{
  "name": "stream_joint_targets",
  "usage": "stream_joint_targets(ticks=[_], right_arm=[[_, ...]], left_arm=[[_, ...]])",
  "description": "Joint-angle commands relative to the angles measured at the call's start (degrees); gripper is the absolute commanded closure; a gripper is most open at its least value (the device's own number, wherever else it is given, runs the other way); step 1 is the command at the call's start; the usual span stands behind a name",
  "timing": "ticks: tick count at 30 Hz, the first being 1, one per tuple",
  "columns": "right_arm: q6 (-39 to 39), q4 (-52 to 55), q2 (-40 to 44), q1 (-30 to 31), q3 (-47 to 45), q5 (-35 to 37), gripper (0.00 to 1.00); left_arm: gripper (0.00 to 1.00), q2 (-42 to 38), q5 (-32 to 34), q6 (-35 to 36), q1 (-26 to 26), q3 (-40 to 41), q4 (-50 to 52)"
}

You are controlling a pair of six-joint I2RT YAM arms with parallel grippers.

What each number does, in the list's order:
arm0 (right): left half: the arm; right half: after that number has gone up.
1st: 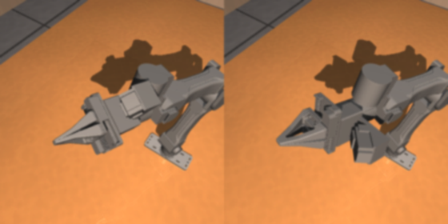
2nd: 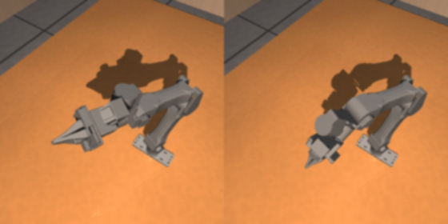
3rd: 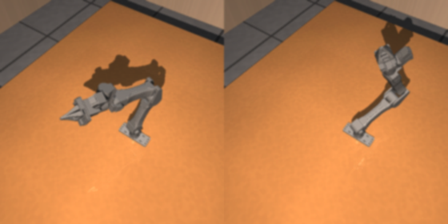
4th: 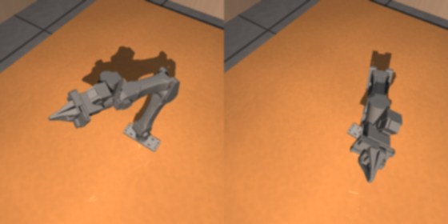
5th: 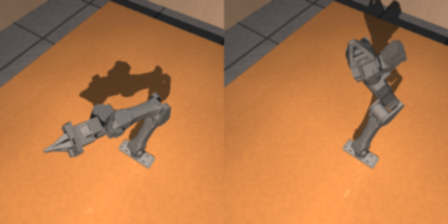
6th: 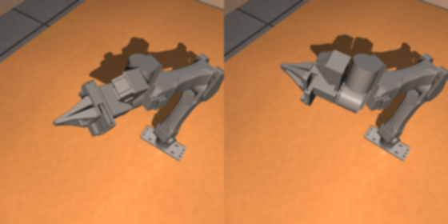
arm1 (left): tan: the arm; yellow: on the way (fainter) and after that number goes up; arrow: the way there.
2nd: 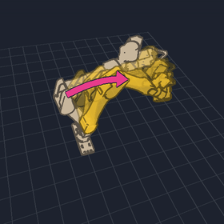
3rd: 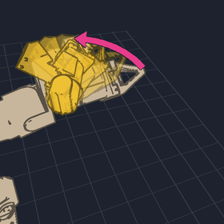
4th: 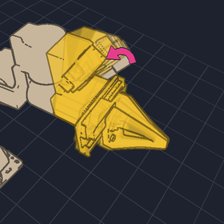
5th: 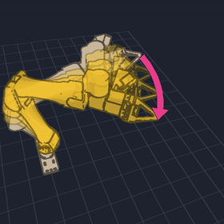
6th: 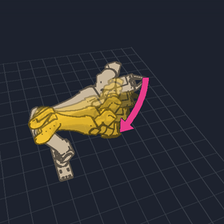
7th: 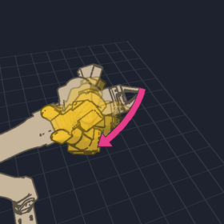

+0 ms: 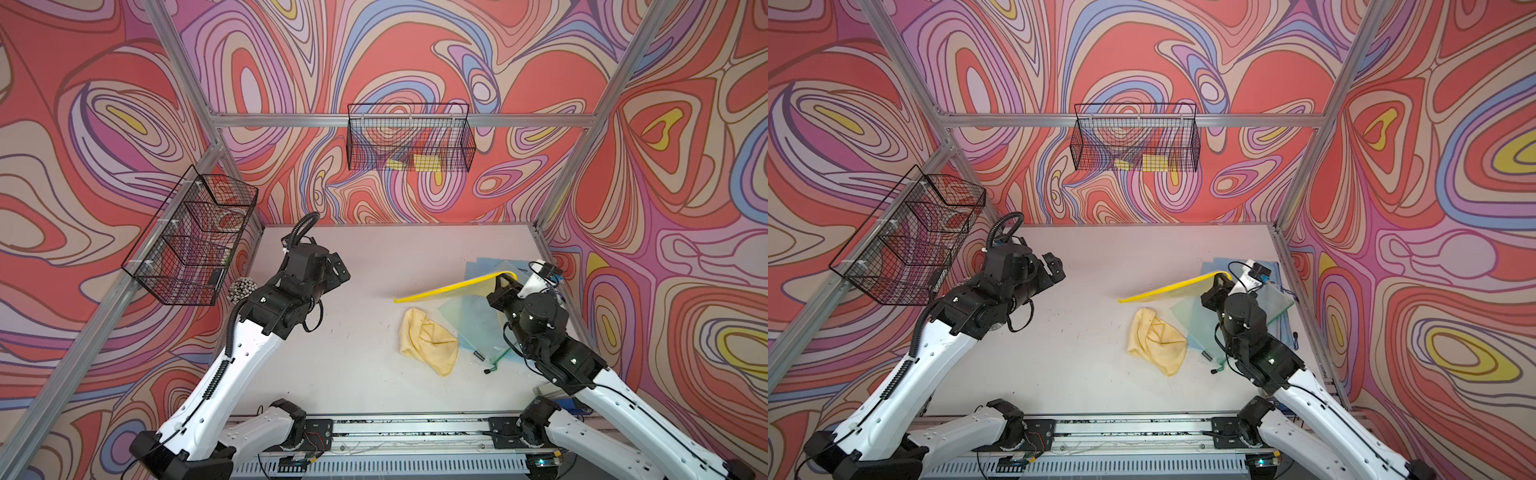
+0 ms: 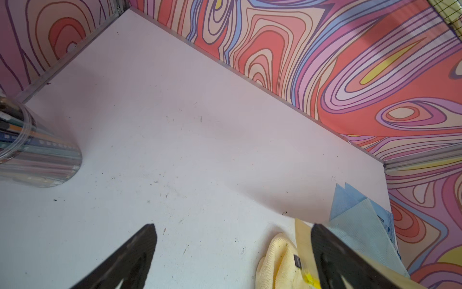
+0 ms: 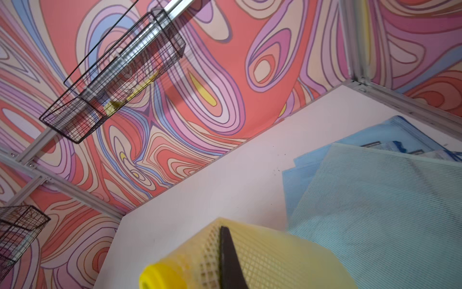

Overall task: Wipe the document bag
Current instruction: Place the document bag.

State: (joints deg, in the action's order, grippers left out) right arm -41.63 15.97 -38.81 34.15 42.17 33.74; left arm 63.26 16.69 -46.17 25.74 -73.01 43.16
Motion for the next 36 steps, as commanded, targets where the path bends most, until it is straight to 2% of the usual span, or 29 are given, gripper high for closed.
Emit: stream_joint_targets(ticks=[1, 6, 11, 14, 19, 21, 25, 27, 33, 36], right_arm=[[-6.8, 14.1, 3.2, -1.2, -2.0, 0.7, 1.00], [-15.0, 24.7, 0.2, -2.0, -0.2, 0.3, 1.00], [-15.3, 26.2, -6.6, -8.3, 3.4, -8.6, 1.00], [-12.7, 23.4, -10.4, -20.2, 4.2, -22.5, 1.00], [-11.5, 11.7, -16.9, -48.1, 0.6, -55.5, 1.00], [-11.1, 9.3, -20.8, -53.4, 0.8, -60.8, 1.00], [-6.9, 11.9, -24.5, -55.7, 5.6, -58.4, 1.00], [-5.7, 14.2, -25.5, -59.1, 7.3, -58.6, 1.00], [-1.1, 15.1, -30.1, -75.8, 4.7, -69.4, 1.00], [4.1, 16.2, -33.3, -77.4, 4.9, -68.4, 1.00]], left_arm=[[0.01, 0.7, -1.8, -1.0, -0.6, 0.8, -2.3], [0.01, 2.6, -4.2, -1.4, -0.7, 0.9, -3.1], [0.01, 3.6, -5.3, -0.8, -0.7, 0.6, -2.6], [0.01, 3.5, -5.6, -0.3, -0.9, 0.8, -2.5], [0.04, 3.8, -7.6, 0.9, -1.5, 1.0, -2.9], [0.07, 4.4, -9.0, 1.5, -1.7, 0.9, -3.4], [0.09, 6.4, -10.8, 2.4, -1.9, -0.3, -3.0], [0.10, 7.7, -11.4, 2.9, -1.9, -0.8, -2.6], [0.11, 11.0, -13.1, 3.8, -2.0, -2.2, -2.1], [0.11, 12.5, -14.1, 3.8, -2.0, -2.5, -2.6]])
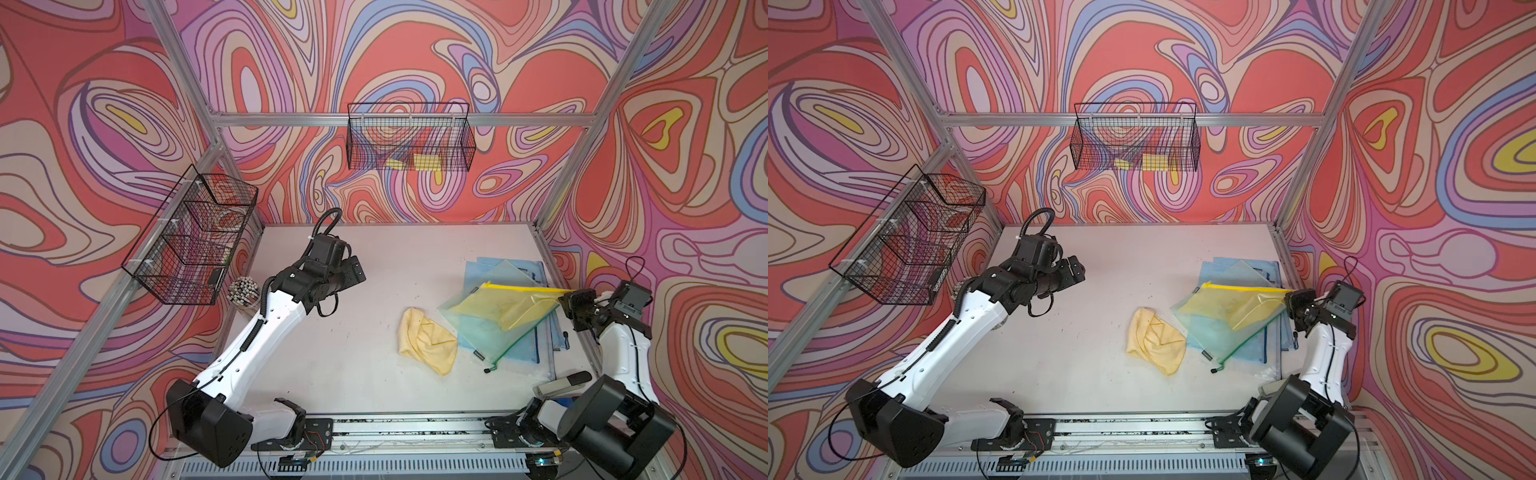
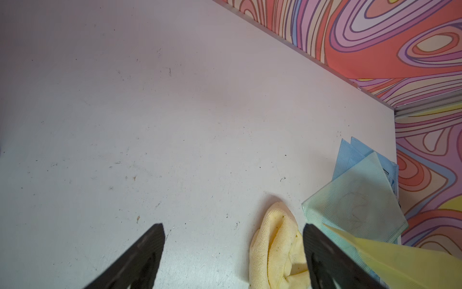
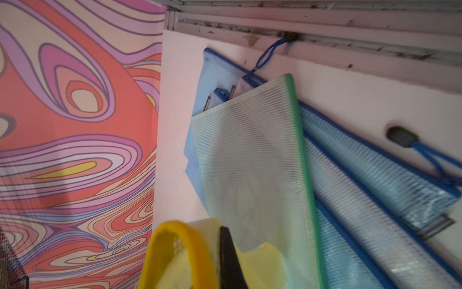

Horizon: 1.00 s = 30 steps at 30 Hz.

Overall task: Wipe the document bag
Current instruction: Place the document bag.

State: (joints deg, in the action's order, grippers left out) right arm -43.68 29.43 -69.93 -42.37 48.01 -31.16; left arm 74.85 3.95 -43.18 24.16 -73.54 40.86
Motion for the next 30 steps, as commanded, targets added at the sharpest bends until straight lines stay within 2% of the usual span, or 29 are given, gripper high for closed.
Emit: stream_joint_targets(ticks=[1, 9, 18, 21, 23, 24, 25, 26, 30], right_arm=[[6.7, 2.6, -2.3, -0.9, -1.4, -3.4, 1.00], [11.1, 6.9, 0.7, -0.9, -3.1, 0.1, 1.00], [14.0, 4.0, 5.3, -0.8, -10.6, -0.8, 0.99], [16.9, 4.6, 8.3, -0.6, -12.1, -2.2, 0.66], [17.3, 4.6, 9.7, 0.9, -13.1, -4.6, 0.52], [16.8, 4.8, 10.0, 2.7, -13.0, -4.6, 0.23], [16.0, 5.6, 10.3, 5.3, -12.9, -3.1, 0.05], [15.2, 5.9, 10.6, 7.9, -12.7, -1.6, 0.02], [13.9, 12.1, 11.6, 15.1, -9.2, 8.5, 0.02]], left_arm=[[0.12, 1.3, -1.7, 0.8, -0.5, -2.0, -0.6], [0.14, 3.9, -3.5, 1.0, -0.4, -3.1, -0.8], [0.15, 2.3, -2.0, 1.6, -0.5, -1.4, -1.2], [0.14, 0.5, -0.4, 1.8, -0.5, -0.1, -1.8], [0.11, -0.8, 1.0, 1.6, -0.5, 0.6, -2.0], [0.11, -1.2, 1.6, 1.5, -0.5, 0.9, -2.1], [0.10, -1.8, 2.3, 1.5, -0.4, 1.2, -2.4], [0.09, -2.3, 2.8, 1.6, -0.4, 1.5, -2.5], [0.03, -3.6, 7.2, 2.6, -0.5, 1.6, -0.5]])
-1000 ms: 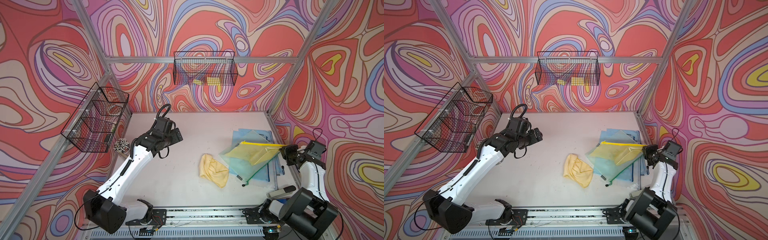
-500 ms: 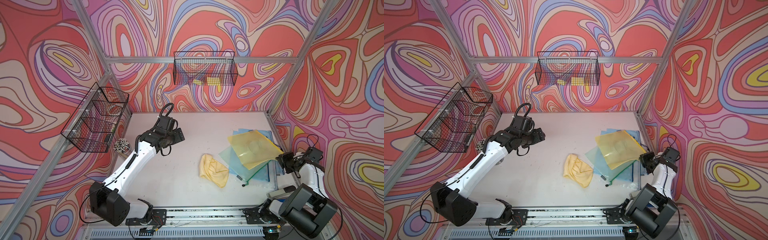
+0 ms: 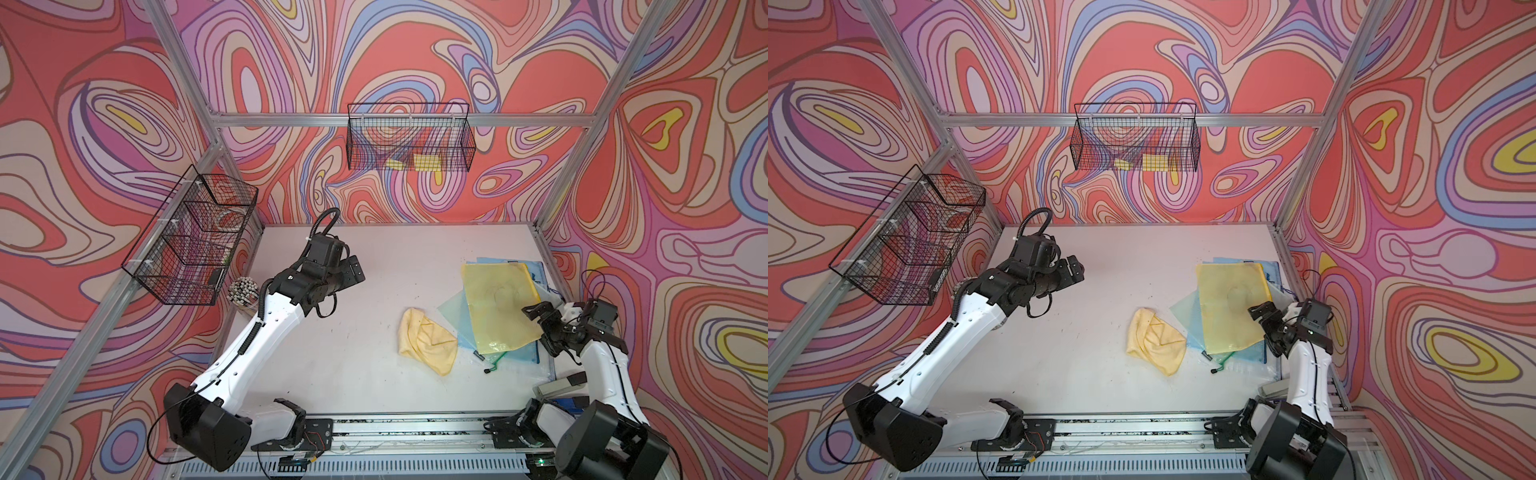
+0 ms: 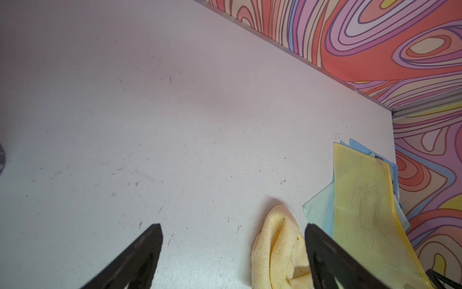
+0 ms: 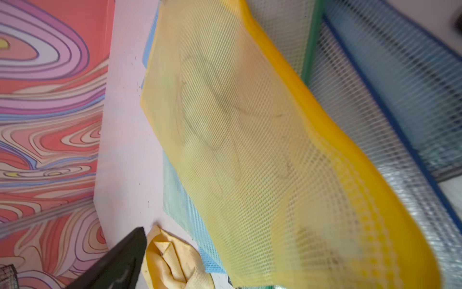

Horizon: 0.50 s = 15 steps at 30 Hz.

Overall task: Wipe the document bag
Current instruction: Place the document bag.

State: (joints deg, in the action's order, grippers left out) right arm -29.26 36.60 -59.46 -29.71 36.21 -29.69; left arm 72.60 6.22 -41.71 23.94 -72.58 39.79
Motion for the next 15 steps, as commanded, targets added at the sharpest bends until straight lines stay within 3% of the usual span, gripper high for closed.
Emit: stream_joint_targets(ticks=[1, 7, 10, 15], right_arm=[[-0.3, 7.5, 2.1, 3.3, 4.5, 10.2, 0.02], [-0.9, 20.4, 3.4, 4.8, 15.9, 14.6, 0.02], [-1.1, 24.6, 3.1, 5.6, 19.8, 14.6, 0.02], [-0.8, 27.7, 5.2, 6.2, 26.2, 20.6, 0.02]], left_arm=[[0.01, -1.7, 7.8, 1.2, -0.3, 0.4, 2.1], [0.01, -6.5, 21.3, 1.7, -0.8, 2.7, 5.9], [0.01, -7.7, 23.1, 2.2, -1.5, 3.3, 6.6], [0.01, -7.5, 26.7, 4.9, -2.5, 4.0, 6.7]])
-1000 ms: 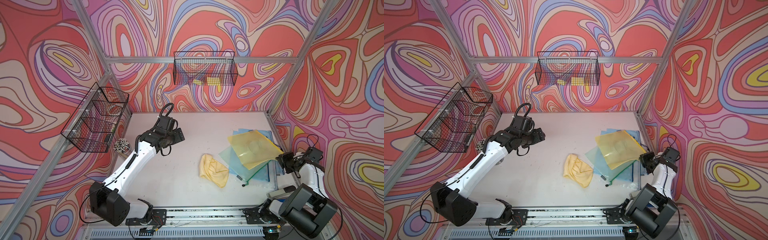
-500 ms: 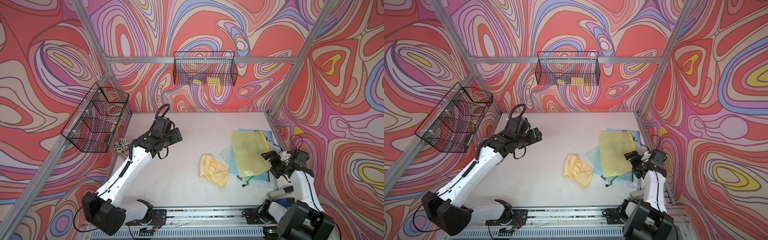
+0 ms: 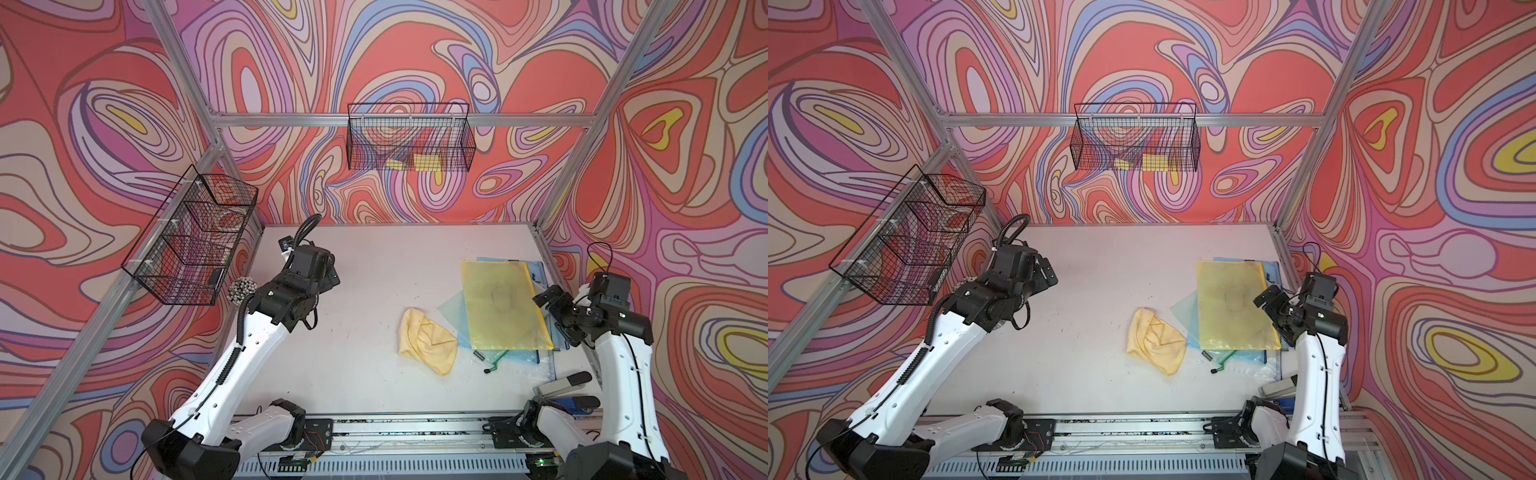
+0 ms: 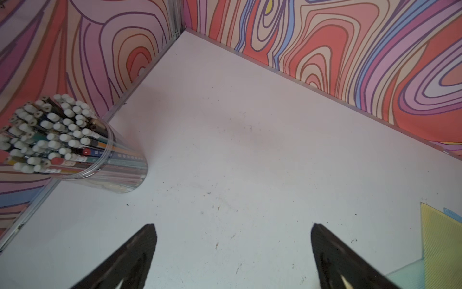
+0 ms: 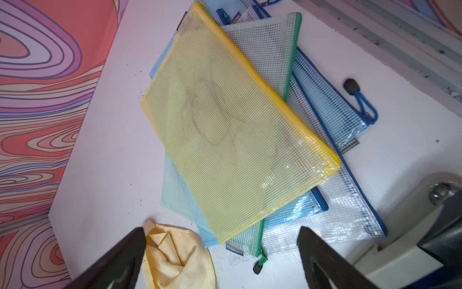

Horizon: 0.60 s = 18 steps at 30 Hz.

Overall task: Wipe the document bag
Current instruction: Place the document bag, then reset both arms

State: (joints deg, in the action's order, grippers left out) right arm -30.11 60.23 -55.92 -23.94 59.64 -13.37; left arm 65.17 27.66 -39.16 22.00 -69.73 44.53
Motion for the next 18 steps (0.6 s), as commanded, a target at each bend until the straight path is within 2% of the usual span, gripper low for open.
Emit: stream_joint_targets(ticks=[1, 5, 9, 13, 16, 18], right_arm=[[0.0, 2.5, 2.4, 0.4, 3.0, 3.3, 0.02], [-0.6, -6.2, 3.1, 0.7, 1.3, -0.9, 0.02], [-1.7, -13.6, 2.3, 5.0, -0.5, 5.7, 0.02], [-0.2, -22.9, -3.4, 17.0, -2.3, 13.6, 0.02], [4.8, -30.8, -9.4, 28.1, -3.9, 22.4, 0.02], [7.1, -36.8, -11.0, 30.3, -6.4, 24.1, 0.02]], left_arm=[[0.01, -0.2, 7.2, 3.6, -0.6, 1.9, 1.1], [0.01, -2.6, 10.3, 10.5, -1.3, 5.8, -4.2], [0.01, -10.1, 7.8, 22.6, -1.8, 15.8, -17.9], [0.01, -14.8, 2.3, 29.8, -2.5, 25.1, -28.5], [0.01, -12.1, 3.2, 33.3, -2.7, 28.7, -34.3], [0.01, -9.0, 3.7, 36.0, -2.8, 30.1, -36.8]])
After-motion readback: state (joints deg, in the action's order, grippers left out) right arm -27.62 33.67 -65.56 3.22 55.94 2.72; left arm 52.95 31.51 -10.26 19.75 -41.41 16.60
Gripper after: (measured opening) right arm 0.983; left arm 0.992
